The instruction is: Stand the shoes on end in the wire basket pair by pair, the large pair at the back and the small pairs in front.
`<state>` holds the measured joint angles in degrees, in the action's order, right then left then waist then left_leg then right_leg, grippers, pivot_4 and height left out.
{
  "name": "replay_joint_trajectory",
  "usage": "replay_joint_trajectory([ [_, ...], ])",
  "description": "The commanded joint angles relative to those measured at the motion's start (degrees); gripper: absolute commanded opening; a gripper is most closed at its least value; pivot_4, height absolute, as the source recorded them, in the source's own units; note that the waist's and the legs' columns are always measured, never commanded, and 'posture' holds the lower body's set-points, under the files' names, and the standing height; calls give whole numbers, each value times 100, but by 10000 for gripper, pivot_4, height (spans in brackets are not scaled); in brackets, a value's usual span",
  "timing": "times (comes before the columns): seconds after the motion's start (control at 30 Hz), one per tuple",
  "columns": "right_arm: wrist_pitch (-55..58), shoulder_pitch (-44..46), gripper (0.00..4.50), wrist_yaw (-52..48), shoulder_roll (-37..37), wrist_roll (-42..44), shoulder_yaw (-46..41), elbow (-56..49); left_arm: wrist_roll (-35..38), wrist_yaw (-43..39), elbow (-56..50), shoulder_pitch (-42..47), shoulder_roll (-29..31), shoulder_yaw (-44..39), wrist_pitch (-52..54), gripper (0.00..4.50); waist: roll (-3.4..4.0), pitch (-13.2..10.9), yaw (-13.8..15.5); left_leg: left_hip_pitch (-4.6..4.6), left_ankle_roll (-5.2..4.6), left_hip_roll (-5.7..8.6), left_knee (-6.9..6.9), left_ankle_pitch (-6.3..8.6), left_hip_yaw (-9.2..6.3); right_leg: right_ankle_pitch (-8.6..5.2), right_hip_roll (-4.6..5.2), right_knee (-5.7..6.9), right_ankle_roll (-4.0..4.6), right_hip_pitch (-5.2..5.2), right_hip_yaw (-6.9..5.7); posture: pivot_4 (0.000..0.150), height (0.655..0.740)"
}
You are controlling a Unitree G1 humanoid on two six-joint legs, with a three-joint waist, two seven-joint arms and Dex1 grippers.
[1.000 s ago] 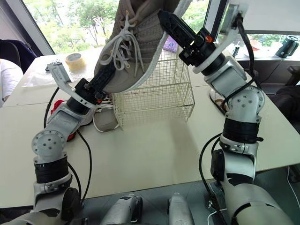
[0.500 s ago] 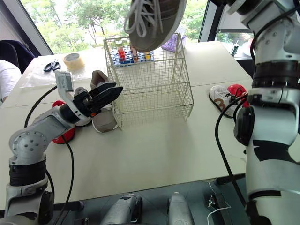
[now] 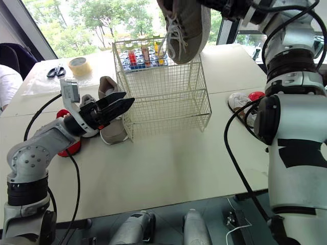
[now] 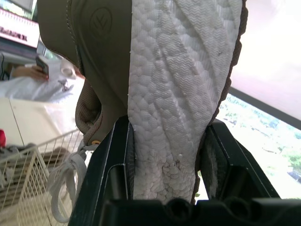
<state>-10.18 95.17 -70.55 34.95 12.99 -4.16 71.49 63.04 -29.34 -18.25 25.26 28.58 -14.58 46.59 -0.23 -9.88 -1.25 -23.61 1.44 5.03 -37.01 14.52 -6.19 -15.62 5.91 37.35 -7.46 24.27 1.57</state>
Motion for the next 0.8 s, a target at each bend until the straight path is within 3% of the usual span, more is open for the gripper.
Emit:
replay_joint_trajectory([
  [0.03,-259,257,14554,-117,-61,-158,-99,19,0,15,-225,52,41,-89,-125,43893,2,-1,3,0,0,0,0,0,0,0,0,0,0,0,0,1500,7400],
  [0.3,-216,132,14554,-216,-269,-435,-198,232,-18,60,-249,153,101,-96,-100,43893,2,-1,5,0,2,0,-1,-1,-1,0,0,1,0,0,0,1500,7400],
  [0.5,-164,52,44471,-58,-297,-557,-273,284,-84,70,-226,209,98,-64,-133,45000,2,-1,0,1,5,0,-5,-3,-1,0,0,9,0,0,0,1500,7400],
  [0.8,177,-70,44471,354,-297,-235,-813,204,-216,50,-204,239,33,56,-202,45000,2,-1,7,1,7,0,-6,-4,-2,0,0,11,1,0,0,1500,7400],
])
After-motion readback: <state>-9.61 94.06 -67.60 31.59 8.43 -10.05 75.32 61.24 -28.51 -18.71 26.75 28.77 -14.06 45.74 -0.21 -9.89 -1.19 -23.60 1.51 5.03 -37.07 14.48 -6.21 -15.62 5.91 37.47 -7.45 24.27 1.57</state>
